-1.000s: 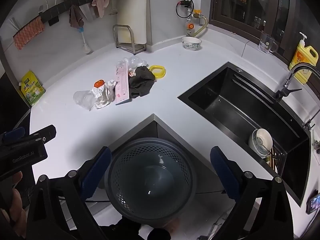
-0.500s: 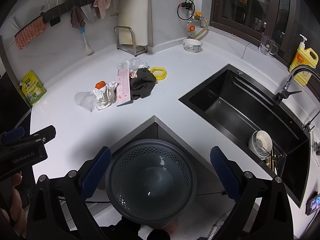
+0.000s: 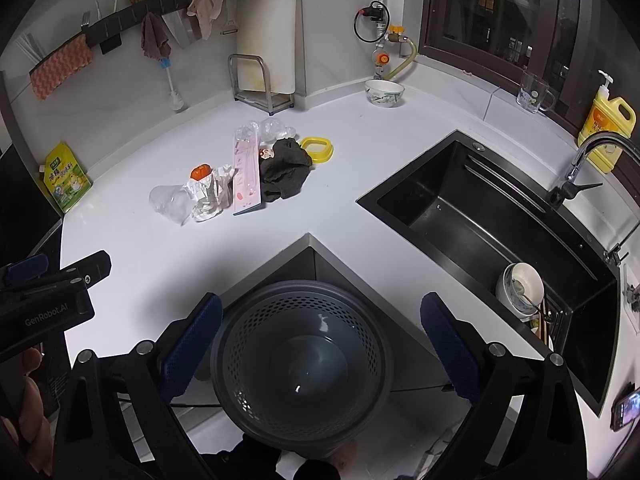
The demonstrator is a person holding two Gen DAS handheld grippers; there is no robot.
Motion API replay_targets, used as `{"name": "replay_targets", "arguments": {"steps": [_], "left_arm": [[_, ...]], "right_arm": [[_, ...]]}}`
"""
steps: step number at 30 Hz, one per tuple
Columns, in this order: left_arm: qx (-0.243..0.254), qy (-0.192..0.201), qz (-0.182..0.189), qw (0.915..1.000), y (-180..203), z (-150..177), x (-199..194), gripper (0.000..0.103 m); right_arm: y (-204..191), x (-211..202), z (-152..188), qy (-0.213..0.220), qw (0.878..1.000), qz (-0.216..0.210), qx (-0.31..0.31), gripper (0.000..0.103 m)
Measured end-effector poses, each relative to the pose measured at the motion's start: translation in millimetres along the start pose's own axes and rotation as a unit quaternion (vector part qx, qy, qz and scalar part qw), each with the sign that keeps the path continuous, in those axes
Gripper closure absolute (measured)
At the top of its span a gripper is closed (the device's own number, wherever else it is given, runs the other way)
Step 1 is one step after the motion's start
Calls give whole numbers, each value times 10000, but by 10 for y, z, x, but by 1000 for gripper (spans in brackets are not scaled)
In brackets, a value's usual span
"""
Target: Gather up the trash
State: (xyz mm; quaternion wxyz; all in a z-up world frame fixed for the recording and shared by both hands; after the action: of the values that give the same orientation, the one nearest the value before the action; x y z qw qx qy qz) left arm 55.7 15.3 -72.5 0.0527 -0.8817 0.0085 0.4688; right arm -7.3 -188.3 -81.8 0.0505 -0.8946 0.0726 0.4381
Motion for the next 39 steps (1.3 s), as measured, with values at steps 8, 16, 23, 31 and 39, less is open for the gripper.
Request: {"name": "replay_targets", "arguments": {"steps": [8, 16, 23, 31, 39], "left_arm": [[1, 7, -6, 10000, -14, -43, 3, 6], [-3, 15, 1, 10000, 3, 16, -1, 6], [-5, 21, 0, 10000, 1, 14, -6, 6], [-7, 29, 2, 10000, 9, 1, -10, 6], [-7, 32, -1, 10000, 10, 8, -9, 6]], "right_arm": [[0, -2, 6, 8, 10000, 0, 3, 8], [-3, -1, 11, 19, 10000, -2, 0, 8], [-6, -2, 11, 20, 10000, -6, 4, 8], [-8, -3, 11, 19, 10000, -13, 10, 8], [1, 0, 21, 26, 10000, -15, 8, 8]]}}
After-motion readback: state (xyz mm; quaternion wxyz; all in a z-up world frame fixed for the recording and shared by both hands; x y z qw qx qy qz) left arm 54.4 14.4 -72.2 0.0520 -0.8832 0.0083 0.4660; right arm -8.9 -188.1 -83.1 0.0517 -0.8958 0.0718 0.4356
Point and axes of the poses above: each gripper's, at about its wrist camera, not at the fingertips, and x roughly the way its jaws point, y to its right, z to its underside, the point moved 10 cm from there along x, roughly the way its jaws point, and after that the axes turned 1 degree about -z, right-handed, at the moved point
